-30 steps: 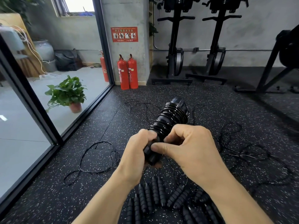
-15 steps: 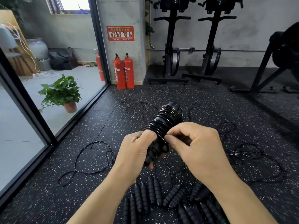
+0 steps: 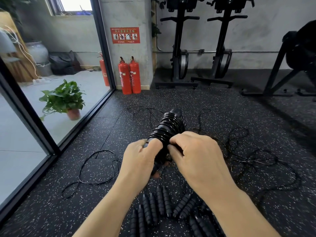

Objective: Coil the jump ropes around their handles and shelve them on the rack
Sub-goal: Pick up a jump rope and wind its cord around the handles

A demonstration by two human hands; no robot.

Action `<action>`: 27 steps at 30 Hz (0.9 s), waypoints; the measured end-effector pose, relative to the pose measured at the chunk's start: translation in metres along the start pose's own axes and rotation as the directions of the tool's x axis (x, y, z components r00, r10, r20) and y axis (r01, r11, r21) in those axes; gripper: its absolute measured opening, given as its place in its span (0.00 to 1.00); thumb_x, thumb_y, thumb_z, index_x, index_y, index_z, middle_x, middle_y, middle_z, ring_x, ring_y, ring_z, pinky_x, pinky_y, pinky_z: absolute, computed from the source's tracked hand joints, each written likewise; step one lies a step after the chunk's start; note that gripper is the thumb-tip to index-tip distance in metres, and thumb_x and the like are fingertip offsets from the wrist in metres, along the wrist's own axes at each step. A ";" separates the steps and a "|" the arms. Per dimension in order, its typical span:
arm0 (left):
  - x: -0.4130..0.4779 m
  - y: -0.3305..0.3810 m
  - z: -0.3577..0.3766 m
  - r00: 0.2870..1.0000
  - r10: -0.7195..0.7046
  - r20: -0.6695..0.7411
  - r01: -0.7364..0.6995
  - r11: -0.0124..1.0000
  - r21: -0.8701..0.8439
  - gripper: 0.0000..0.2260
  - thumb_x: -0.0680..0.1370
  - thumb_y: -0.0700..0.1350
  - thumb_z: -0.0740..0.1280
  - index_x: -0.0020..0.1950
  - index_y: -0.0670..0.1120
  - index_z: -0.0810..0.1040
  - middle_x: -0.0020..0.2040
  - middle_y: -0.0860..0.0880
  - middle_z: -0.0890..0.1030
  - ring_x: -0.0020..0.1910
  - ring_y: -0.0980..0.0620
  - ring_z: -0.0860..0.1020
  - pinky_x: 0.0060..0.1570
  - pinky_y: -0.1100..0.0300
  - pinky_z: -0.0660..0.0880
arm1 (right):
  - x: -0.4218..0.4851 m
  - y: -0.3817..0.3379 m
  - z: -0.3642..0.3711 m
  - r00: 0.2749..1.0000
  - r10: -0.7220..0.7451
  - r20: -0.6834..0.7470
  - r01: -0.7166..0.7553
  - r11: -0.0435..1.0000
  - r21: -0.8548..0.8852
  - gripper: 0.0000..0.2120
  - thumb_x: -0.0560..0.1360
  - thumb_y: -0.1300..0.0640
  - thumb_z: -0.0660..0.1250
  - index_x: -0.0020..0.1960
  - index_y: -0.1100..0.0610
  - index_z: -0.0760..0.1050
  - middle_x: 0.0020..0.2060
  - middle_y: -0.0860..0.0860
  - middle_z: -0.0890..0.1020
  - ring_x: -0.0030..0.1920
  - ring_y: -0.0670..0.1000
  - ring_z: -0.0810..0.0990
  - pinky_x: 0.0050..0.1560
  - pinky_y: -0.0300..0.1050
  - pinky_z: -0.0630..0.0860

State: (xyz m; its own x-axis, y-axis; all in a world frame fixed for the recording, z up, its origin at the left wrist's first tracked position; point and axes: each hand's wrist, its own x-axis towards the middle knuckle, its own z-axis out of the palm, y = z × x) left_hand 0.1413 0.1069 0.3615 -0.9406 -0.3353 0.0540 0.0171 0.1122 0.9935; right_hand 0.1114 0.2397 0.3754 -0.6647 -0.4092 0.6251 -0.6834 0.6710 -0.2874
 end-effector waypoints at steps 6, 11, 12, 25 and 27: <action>0.005 -0.006 0.001 0.995 0.035 -0.094 -0.022 0.990 0.139 0.25 0.62 0.58 0.61 0.36 0.34 0.68 0.29 0.44 0.70 0.30 0.49 0.67 0.30 0.42 0.70 | -0.001 -0.014 0.014 0.988 0.041 -0.148 -0.060 0.991 -0.121 0.16 0.60 0.57 0.74 0.31 0.53 0.65 0.26 0.47 0.72 0.25 0.52 0.71 0.27 0.37 0.44; 0.005 -0.004 -0.007 0.992 0.035 -0.118 -0.016 0.987 0.159 0.19 0.66 0.53 0.62 0.35 0.34 0.68 0.26 0.47 0.70 0.27 0.50 0.68 0.25 0.50 0.71 | 0.003 -0.012 0.024 0.993 0.033 -0.112 -0.043 0.995 -0.094 0.10 0.64 0.53 0.71 0.34 0.54 0.70 0.29 0.46 0.75 0.27 0.50 0.73 0.26 0.39 0.56; 0.004 -0.003 -0.010 0.992 0.033 -0.118 -0.015 0.989 0.148 0.18 0.66 0.52 0.61 0.34 0.35 0.68 0.25 0.49 0.71 0.26 0.50 0.69 0.24 0.54 0.70 | 0.004 -0.011 0.025 0.997 0.029 -0.072 -0.031 0.999 -0.038 0.08 0.66 0.52 0.70 0.35 0.54 0.72 0.31 0.46 0.75 0.28 0.50 0.73 0.26 0.41 0.62; 0.000 -0.007 -0.019 0.997 -0.075 0.023 0.076 0.996 -0.047 0.15 0.66 0.52 0.63 0.39 0.40 0.77 0.30 0.45 0.75 0.27 0.52 0.73 0.24 0.60 0.71 | 0.008 -0.012 0.026 0.994 0.089 0.058 -0.104 0.927 0.362 0.08 0.66 0.53 0.67 0.33 0.53 0.69 0.30 0.46 0.73 0.31 0.49 0.71 0.31 0.52 0.71; 0.000 -0.008 -0.018 0.997 -0.068 0.021 0.070 0.995 -0.066 0.17 0.66 0.52 0.63 0.39 0.38 0.77 0.29 0.46 0.74 0.27 0.51 0.72 0.26 0.57 0.71 | 0.006 -0.014 0.026 0.998 0.064 0.006 -0.063 0.954 0.294 0.09 0.67 0.54 0.67 0.33 0.53 0.67 0.30 0.45 0.71 0.31 0.49 0.70 0.30 0.52 0.70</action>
State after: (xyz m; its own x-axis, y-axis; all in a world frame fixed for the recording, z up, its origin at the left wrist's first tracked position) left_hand 0.1469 0.0891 0.3554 -0.9464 -0.3226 -0.0162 -0.0261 0.0265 0.9993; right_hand 0.1091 0.2117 0.3650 -0.7087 -0.3694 0.6011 -0.6989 0.4836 -0.5269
